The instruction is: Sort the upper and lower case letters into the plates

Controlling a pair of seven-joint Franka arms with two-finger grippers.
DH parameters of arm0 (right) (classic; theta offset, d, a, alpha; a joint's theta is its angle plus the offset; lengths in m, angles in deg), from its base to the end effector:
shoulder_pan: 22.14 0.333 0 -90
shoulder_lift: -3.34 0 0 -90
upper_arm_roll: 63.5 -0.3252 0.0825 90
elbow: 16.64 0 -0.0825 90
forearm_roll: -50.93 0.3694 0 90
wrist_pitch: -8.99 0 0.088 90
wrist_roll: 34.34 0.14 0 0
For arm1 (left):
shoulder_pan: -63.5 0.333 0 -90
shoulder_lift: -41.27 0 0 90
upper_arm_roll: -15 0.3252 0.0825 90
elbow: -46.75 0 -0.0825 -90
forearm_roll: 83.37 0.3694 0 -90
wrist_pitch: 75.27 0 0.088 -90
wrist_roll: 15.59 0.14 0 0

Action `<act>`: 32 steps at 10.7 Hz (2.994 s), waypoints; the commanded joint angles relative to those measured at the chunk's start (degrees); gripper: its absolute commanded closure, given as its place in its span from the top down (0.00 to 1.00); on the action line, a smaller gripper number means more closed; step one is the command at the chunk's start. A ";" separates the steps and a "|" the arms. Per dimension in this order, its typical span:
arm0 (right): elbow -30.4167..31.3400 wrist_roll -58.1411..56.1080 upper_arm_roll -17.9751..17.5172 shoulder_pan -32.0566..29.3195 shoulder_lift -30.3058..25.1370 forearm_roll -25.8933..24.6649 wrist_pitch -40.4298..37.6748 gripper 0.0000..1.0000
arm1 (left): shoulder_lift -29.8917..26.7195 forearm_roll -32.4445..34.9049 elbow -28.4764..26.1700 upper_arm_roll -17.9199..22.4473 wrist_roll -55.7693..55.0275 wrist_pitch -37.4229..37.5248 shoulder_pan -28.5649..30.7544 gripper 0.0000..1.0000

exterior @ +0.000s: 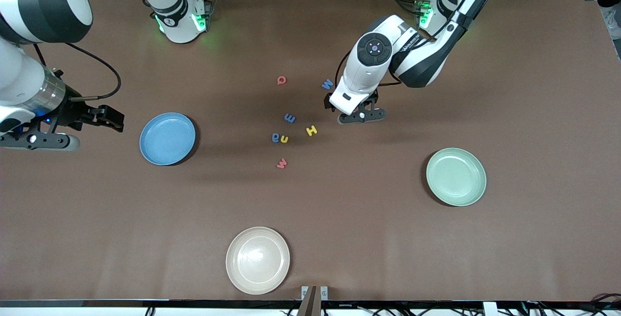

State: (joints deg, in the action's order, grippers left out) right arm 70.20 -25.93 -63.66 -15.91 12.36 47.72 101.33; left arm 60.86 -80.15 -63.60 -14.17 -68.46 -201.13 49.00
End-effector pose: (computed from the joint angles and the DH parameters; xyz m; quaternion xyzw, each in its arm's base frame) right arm 0.5848 0.0577 0.5407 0.9990 -0.0156 -0.0269 0.0314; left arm 0.4462 -0.4041 0.3161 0.9953 0.0745 -0.0533 0.0299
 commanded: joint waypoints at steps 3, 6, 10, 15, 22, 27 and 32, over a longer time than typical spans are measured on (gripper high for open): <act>0.62 2.74 -0.28 2.99 0.29 -0.31 -1.02 1.00 | 3.07 7.84 -0.49 -0.88 -8.72 -0.96 -2.55 1.00; 0.70 3.89 -1.32 5.11 3.37 -0.31 2.67 1.00 | 4.48 8.47 -0.49 -1.68 -12.51 -3.59 -3.68 1.00; 1.05 6.96 -3.09 5.28 4.77 -0.30 3.81 1.00 | 7.30 13.57 -0.40 -1.68 -17.61 -5.44 -5.10 1.00; 3.52 15.14 -7.48 6.77 8.02 -0.22 9.51 1.00 | 7.74 13.66 -0.49 -1.68 -18.58 -5.45 -5.98 1.00; 1.76 38.28 -12.92 8.36 16.46 -0.30 18.75 1.00 | 8.79 14.01 -0.49 -1.77 -19.37 -6.50 -6.59 1.00; -0.70 61.42 -14.17 11.08 23.05 -0.57 26.20 1.00 | 10.11 15.33 -0.49 -1.77 -20.43 -7.12 -7.03 1.00; -5.27 69.41 -14.08 14.42 30.26 -1.36 29.30 1.00 | 12.48 20.33 -1.36 -3.25 -25.25 -7.47 -7.38 1.00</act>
State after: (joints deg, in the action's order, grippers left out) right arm 68.50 38.21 -77.49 -3.20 39.41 47.73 130.75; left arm 72.58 -62.50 -64.33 -16.10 -90.39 -207.70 41.55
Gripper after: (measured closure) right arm 0.000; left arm 0.000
